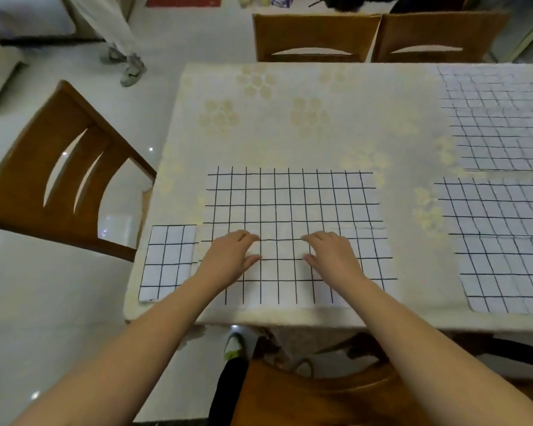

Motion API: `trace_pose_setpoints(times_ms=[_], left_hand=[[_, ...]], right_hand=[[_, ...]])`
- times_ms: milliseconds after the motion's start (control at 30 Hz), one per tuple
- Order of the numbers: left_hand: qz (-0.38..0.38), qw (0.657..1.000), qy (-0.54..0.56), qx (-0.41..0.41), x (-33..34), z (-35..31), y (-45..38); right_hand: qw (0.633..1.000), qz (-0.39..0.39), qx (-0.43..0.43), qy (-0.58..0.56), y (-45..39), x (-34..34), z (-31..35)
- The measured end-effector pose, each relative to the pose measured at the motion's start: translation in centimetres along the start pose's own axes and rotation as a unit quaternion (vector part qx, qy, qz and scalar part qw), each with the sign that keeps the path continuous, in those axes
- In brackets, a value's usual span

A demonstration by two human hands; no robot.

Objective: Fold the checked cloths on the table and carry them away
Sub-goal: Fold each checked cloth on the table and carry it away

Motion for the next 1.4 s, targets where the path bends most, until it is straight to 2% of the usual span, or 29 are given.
trace_pose_setpoints(times_ms=[333,500,667,1033,1167,1400], left_hand=[[-0.01,1.0,0.007,-0.004,3.4,2.5,-4.4],[-0.07,0.996,0.046,-0.004,3.2,4.1,-4.8],[-0.071,0.993,0.081,-0.056,3.5,5.8,-5.5],[-0.089,0.992,0.07,-0.051,3.5,5.2,-5.6],[-0.072,0.989,0.088,-0.091,3.6,5.4,-5.8],[-0.113,0.992,0.061,0.002,1.9,4.5,-5.3]], right_hand=[[1.0,0.012,0.02,0.01,-5.9,1.9,-4.9],[0.998,-0.038,0.022,-0.037,-6.5,1.9,-7.2],[0.997,-0.049,0.03,-0.044,-6.7,1.7,-9.6],[0.989,-0.132,0.017,-0.071,-6.2,2.3,-11.0],[0.99,-0.131,0.01,-0.06,-6.0,2.5,-10.9],[0.986,-0.144,-0.013,-0.086,-5.5,1.2,-10.9]])
Point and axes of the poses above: each hand's wrist, its own y-axis away from the middle knuckle, its own x-axis out of the palm, z = x × y, the point moved 5 cm from there along -y, towards the middle knuckle, and after that the axes turned 3 degrees about -z, right-handed, at the moved point
